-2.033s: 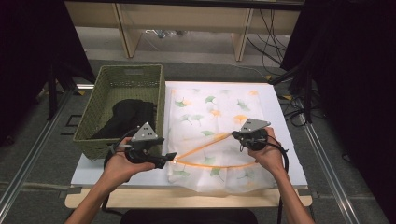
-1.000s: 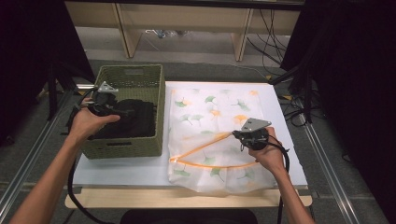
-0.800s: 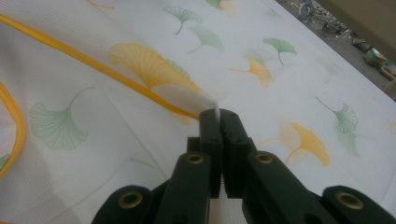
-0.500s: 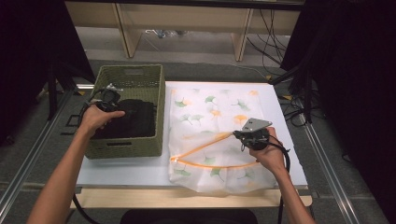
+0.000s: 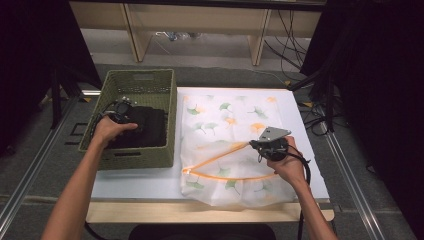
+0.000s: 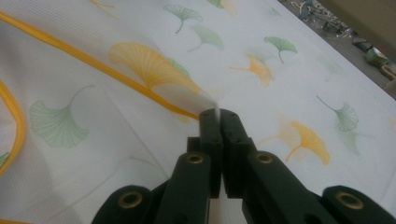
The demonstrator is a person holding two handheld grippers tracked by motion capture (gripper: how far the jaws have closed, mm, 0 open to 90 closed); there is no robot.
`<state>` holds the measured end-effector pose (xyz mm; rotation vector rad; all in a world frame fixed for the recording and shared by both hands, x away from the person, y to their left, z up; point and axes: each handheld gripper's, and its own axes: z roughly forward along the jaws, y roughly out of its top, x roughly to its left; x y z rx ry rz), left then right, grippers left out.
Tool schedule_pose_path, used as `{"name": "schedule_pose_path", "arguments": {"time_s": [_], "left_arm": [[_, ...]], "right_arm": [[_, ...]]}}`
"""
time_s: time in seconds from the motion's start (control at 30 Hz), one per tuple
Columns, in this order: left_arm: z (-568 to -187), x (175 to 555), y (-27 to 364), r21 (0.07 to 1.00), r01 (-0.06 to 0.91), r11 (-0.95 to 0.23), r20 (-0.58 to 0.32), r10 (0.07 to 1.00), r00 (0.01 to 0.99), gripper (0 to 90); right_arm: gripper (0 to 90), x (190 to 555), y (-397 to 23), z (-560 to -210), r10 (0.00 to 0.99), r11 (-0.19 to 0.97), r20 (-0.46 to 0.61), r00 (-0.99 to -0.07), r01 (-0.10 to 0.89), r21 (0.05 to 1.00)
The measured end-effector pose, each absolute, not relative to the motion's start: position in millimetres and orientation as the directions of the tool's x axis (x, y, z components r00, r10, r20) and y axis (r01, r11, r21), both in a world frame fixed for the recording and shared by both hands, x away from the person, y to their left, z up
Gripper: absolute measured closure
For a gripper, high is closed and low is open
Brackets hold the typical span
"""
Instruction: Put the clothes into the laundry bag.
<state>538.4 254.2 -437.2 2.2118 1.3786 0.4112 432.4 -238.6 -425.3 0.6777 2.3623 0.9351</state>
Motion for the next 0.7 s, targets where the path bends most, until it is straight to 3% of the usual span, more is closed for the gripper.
{"name": "schedule_pose_path", "arguments": {"time_s": [0.43,0.6,0.67,0.7], "left_arm": [[-460,548,260,0.467,0.831,-0.304,-0.070,0.923,0.377,13.7],[-460,546,259,0.462,0.847,-0.263,-0.129,0.925,0.358,41.7],[-458,547,262,0.478,0.824,-0.303,-0.103,0.913,0.395,49.0],[-457,546,262,0.478,0.842,-0.250,-0.131,0.928,0.349,51.1]], "right_arm": [[90.0,433,-240,-425,0.604,0.646,-0.285,-0.744,0.248,0.722],[90.0,432,-240,-425,0.603,0.645,-0.283,-0.746,0.247,0.723],[90.0,433,-240,-425,0.599,0.643,-0.271,-0.754,0.251,0.724],[90.0,432,-240,-425,0.599,0.643,-0.271,-0.753,0.251,0.723]]}}
